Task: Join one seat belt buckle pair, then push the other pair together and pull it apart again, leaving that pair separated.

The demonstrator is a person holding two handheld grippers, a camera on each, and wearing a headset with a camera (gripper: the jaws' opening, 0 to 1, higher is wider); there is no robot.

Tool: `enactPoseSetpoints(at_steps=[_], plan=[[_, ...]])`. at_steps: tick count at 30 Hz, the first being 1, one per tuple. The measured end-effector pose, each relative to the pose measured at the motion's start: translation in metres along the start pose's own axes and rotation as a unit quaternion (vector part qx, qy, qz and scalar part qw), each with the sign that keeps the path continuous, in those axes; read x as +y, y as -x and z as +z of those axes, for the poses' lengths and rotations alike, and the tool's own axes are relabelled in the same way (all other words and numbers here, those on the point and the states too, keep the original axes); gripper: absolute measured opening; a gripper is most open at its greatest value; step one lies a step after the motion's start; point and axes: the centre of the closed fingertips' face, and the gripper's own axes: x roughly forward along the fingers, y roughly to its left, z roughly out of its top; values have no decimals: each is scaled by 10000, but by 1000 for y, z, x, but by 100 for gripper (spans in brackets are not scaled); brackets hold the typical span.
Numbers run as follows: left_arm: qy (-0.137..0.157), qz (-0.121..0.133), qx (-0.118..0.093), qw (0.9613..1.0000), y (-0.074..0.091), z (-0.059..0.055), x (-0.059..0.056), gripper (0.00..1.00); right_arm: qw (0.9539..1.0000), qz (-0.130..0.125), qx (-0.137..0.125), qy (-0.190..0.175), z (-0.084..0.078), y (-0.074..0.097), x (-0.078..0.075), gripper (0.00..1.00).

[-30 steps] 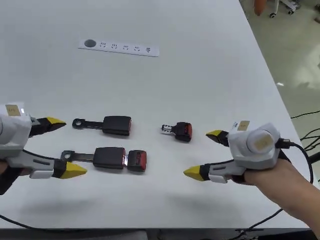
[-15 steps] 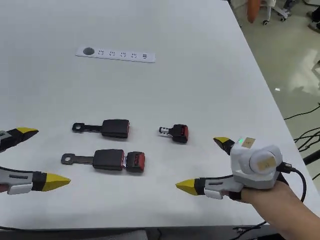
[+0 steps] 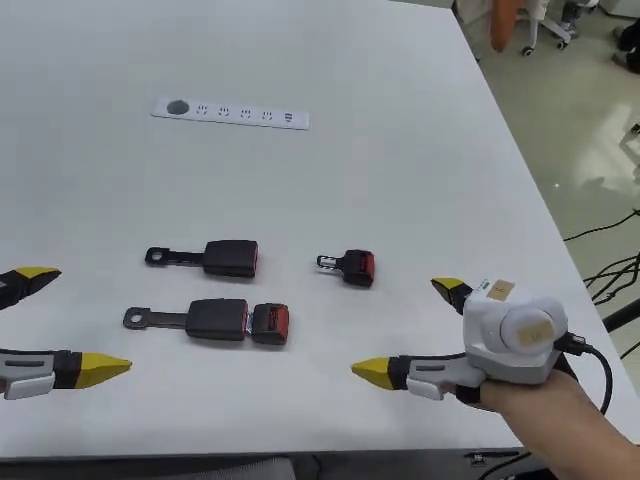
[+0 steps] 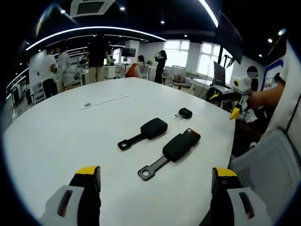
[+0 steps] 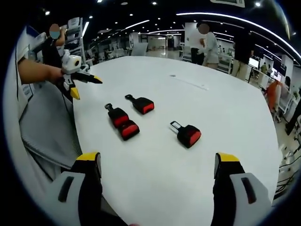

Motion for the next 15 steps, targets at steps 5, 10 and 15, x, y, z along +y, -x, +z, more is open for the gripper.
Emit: enactPoseSetpoints(at_steps=[5, 10, 15], plan=[[69, 12, -29, 10000, 2, -6, 7, 100, 10000, -62, 1, 33, -2, -2, 2, 100], [79, 69, -79, 9999, 4, 5, -4, 100, 10000, -24, -28, -39, 1, -3, 5, 100], [44, 68, -78, 9999, 3, 1, 1, 100, 10000, -41, -22, -74, 0, -3, 5, 100]])
